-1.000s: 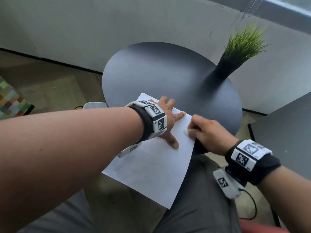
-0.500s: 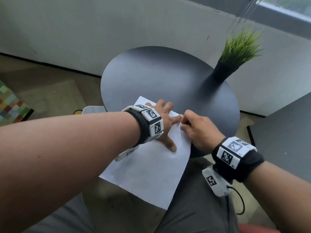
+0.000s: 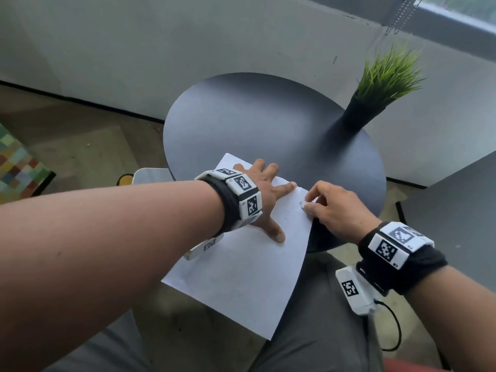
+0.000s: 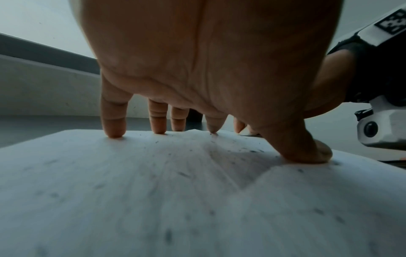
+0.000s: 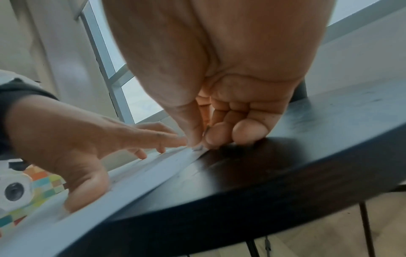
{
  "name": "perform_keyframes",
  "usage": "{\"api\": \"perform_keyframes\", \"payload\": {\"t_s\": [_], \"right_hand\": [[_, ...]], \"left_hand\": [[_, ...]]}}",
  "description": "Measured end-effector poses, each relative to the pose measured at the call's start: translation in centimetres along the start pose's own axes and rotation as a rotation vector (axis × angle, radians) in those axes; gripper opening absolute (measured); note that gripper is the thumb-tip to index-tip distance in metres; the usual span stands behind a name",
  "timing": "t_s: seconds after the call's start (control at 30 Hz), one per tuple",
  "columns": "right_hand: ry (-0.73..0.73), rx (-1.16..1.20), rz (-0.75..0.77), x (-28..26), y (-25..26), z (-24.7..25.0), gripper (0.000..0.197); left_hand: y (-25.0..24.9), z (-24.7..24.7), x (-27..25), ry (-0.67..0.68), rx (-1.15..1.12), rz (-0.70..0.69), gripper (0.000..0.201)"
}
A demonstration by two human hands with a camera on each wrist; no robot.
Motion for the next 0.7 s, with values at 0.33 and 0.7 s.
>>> {"api": "perform_keyframes", "payload": {"t_s": [0.33,0.7], "right_hand": [[0.002,-0.088,0.009,0.9,2.2,-0.2,0.007],[-0.027,-0.085,-0.111,2.4,-2.0,2.2,0.009]], "left_hand": [[0.3,-0.9,-0.2,-0.034,-0.035,-0.017,0.117],[0.2,-1.0,-0.4,0.009,-0.041,-0.003,0.11]]}}
Point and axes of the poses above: each hand's wrist, its own x-axis towards the middle knuckle, its own z-axis out of the back of the hand, y = z × x, the point moved 8 cm from there along x, towards the middle knuckle, and after that the axes turned 7 degrees about y, right-handed, at the moved point
